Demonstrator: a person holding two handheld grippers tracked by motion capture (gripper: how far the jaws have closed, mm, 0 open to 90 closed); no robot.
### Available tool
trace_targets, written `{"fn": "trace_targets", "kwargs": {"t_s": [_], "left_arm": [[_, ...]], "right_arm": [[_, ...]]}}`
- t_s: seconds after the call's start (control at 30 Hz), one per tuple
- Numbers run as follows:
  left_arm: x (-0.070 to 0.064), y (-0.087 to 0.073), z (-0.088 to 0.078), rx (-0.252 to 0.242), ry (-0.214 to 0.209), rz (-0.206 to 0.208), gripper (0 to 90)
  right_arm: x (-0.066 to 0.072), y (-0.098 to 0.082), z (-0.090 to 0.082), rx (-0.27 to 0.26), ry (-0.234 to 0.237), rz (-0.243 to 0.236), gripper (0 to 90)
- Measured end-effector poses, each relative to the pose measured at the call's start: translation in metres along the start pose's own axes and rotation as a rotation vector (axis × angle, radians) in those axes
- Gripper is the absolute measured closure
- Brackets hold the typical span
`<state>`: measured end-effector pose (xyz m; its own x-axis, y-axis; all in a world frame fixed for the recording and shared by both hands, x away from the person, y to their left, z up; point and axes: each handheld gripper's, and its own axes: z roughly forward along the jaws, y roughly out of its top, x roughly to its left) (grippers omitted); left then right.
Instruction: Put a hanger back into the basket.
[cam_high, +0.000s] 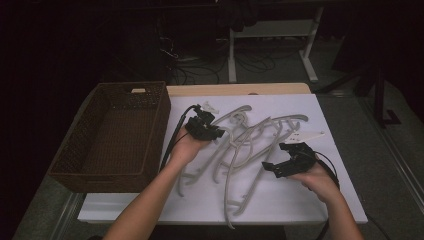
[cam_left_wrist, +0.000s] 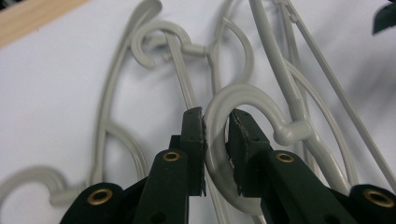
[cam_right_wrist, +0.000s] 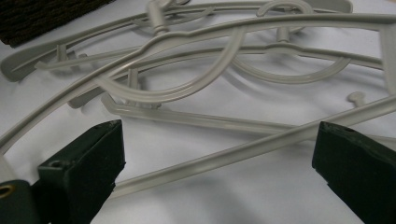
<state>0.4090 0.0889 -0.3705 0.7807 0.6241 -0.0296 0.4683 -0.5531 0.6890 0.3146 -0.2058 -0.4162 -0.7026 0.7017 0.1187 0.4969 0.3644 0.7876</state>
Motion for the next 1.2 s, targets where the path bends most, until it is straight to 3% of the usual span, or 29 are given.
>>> {"fn": "trace_targets", "kwargs": {"t_s": [0.1,0.17,0.3,0.43,0.53,0.77,0.93,1.07,1.2], "left_arm": [[0.005,0.009,0.006,0.005,0.008,0.000,76.3],[0.019,0.024,0.020,0.031,0.026,0.007,76.3],[0.034,0.032,0.036,0.057,0.035,-0.005,76.3],[0.046,0.031,0.045,0.084,0.049,-0.008,76.5],[0.062,0.022,0.059,0.115,0.065,-0.037,76.4],[0.077,0.010,0.080,0.146,0.086,-0.068,73.9],[0.076,0.006,0.070,0.095,0.087,-0.091,53.9],[0.063,0.002,0.051,0.058,0.025,-0.109,42.5],[0.040,-0.006,0.031,0.009,-0.040,-0.118,42.3]], "right_arm": [[0.000,0.000,-0.001,-0.004,-0.001,0.001,2.0],[0.000,0.000,-0.002,-0.009,0.000,0.002,2.0],[-0.001,0.000,-0.003,-0.016,0.002,0.005,2.1],[-0.002,0.000,-0.004,-0.020,0.003,0.008,2.1],[-0.001,0.000,-0.004,-0.021,0.005,0.006,2.1],[0.000,0.000,-0.003,-0.016,0.007,0.001,2.1],[0.000,0.000,-0.003,-0.014,0.007,0.000,2.1],[0.000,0.000,-0.003,-0.014,0.004,0.003,2.1],[0.001,0.000,-0.002,-0.009,0.002,0.001,2.1]]}}
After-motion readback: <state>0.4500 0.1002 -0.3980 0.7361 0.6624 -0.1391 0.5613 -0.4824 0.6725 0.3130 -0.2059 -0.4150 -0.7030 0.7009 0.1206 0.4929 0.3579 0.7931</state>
